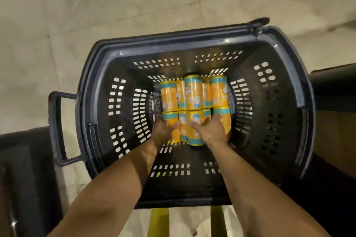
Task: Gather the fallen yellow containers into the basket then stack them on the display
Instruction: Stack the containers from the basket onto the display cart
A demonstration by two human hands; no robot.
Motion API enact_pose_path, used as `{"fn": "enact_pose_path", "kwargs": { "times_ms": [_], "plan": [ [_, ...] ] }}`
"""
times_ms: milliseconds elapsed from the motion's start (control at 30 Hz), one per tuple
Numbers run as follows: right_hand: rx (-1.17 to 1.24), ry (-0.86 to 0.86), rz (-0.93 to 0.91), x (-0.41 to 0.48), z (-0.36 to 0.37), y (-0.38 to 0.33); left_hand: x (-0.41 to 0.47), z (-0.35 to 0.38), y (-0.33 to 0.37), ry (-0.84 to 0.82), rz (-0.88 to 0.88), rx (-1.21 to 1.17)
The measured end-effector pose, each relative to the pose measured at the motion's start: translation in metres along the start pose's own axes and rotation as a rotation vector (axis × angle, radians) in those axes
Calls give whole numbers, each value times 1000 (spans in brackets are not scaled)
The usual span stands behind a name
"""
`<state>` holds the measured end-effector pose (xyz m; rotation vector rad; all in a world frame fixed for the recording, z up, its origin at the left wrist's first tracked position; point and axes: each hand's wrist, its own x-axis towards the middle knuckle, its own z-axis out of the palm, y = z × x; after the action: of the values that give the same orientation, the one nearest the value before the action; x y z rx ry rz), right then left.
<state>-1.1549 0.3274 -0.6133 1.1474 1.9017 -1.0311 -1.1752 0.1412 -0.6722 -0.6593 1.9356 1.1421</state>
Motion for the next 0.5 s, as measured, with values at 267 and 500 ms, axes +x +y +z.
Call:
{"fn": "enact_pose_path", "kwargs": {
  "times_ms": [267, 500],
  "plan": [
    [-146, -7, -44, 23, 26, 5, 58, 11, -60, 19, 86, 109],
    [15, -143, -84, 26, 3, 10, 45, 1, -28, 13, -19, 206]
  ]
}}
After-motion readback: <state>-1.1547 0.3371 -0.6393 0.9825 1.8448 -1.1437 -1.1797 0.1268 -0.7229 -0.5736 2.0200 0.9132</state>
